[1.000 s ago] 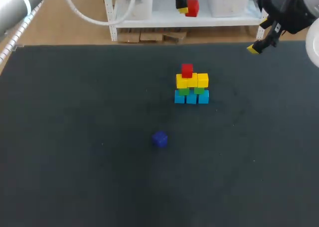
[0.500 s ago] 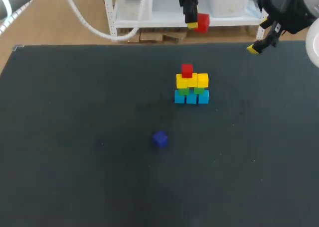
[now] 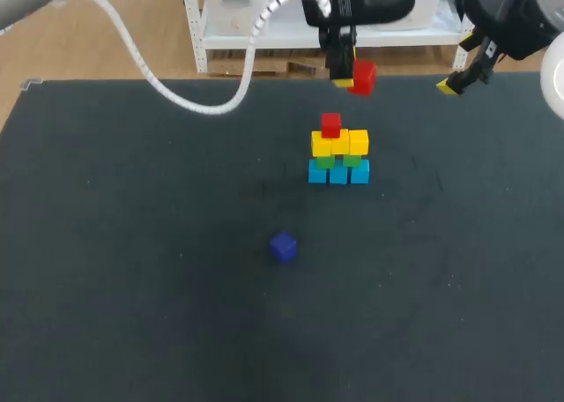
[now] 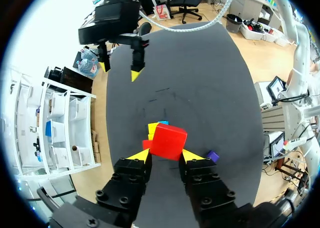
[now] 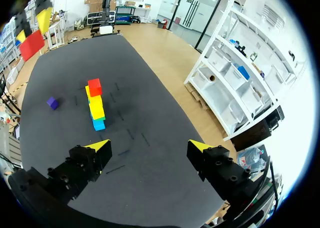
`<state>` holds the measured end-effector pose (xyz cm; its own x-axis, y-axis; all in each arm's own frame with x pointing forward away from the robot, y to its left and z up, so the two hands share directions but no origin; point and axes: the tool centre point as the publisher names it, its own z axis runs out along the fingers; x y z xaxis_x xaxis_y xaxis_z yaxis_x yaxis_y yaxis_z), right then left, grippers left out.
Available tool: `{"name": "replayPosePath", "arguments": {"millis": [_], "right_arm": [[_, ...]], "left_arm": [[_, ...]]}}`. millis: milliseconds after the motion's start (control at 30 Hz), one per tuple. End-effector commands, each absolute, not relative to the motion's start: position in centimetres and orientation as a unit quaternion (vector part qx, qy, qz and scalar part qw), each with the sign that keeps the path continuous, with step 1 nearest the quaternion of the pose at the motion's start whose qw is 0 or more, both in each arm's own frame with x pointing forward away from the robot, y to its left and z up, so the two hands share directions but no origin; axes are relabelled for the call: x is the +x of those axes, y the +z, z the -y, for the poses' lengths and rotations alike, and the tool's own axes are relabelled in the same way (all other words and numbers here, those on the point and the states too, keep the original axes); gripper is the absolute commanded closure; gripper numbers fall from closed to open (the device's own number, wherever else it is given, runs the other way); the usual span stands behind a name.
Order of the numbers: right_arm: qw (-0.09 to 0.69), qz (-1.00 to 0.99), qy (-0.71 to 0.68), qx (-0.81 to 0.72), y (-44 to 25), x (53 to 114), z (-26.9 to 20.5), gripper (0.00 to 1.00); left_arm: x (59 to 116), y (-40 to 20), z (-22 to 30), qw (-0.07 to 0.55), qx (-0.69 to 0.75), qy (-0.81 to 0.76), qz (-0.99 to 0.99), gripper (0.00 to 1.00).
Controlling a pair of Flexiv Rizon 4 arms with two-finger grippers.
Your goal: Place the blue cubes, place green cubes on the blue cubes, place the yellow cubes on the green cubes, then place the red cubes on the yellow cubes, and place purple cube on the red cubes.
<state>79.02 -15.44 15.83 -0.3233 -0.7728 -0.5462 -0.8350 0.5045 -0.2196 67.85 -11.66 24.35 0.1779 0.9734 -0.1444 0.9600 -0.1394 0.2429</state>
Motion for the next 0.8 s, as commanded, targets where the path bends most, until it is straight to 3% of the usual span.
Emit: {"name": "replayPosePath", "arguments": {"millis": [33, 267, 800], "right_arm": [[0.306, -0.812, 0.051, -0.495, 15.9, 78.9, 15.5, 0.00], [0.306, -0.812, 0.051, -0.495, 15.9, 78.9, 15.5, 0.00], [0.306, -0.812, 0.051, -0.495, 15.9, 78.9, 15.5, 0.00]], "left_arm": [[66.5, 23.6, 11.4, 0.186, 0.745, 0.062, -0.638, 1.00], [64.3, 22.3, 12.2, 0.178, 0.746, 0.052, -0.640, 1.00], [60.7, 17.5, 13.0, 0.098, 0.774, 0.006, -0.626, 1.00]]}}
